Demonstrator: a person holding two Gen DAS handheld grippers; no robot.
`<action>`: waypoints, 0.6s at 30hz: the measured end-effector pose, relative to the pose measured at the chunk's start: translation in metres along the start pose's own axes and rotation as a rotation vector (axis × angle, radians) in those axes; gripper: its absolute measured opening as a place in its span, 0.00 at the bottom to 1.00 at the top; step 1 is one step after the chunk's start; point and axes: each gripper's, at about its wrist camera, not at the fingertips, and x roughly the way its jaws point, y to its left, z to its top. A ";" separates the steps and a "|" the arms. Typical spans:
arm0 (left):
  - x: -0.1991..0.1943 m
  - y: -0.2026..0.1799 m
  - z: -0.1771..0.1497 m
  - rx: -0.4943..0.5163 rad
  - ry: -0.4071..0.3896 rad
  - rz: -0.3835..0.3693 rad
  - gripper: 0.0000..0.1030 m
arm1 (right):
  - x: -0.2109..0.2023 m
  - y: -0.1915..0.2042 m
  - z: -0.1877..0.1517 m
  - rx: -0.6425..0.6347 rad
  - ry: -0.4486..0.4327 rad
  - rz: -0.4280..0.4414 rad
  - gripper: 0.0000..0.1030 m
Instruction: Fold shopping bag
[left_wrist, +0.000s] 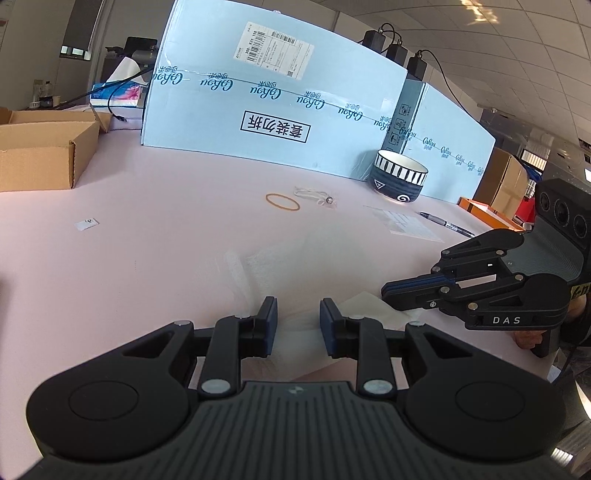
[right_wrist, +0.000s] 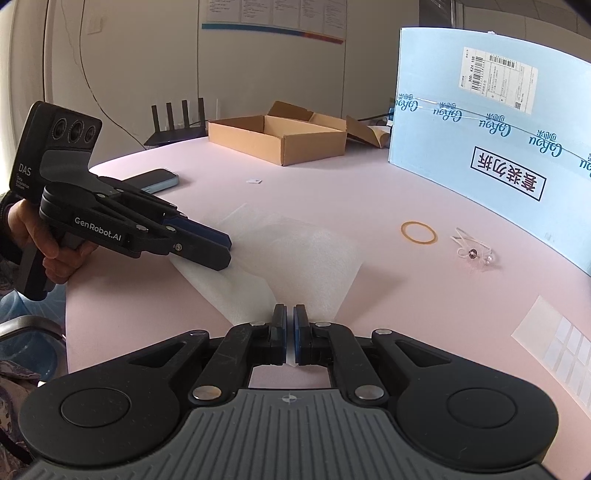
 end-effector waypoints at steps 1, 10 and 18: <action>0.000 0.000 0.000 -0.005 0.000 -0.003 0.23 | 0.000 0.000 0.000 0.000 -0.001 0.000 0.04; 0.001 -0.005 0.000 0.026 0.006 0.019 0.23 | -0.014 0.000 0.000 0.017 -0.039 -0.204 0.72; 0.001 -0.007 0.001 0.043 0.011 0.027 0.23 | -0.058 0.041 0.002 -0.260 -0.222 -0.414 0.71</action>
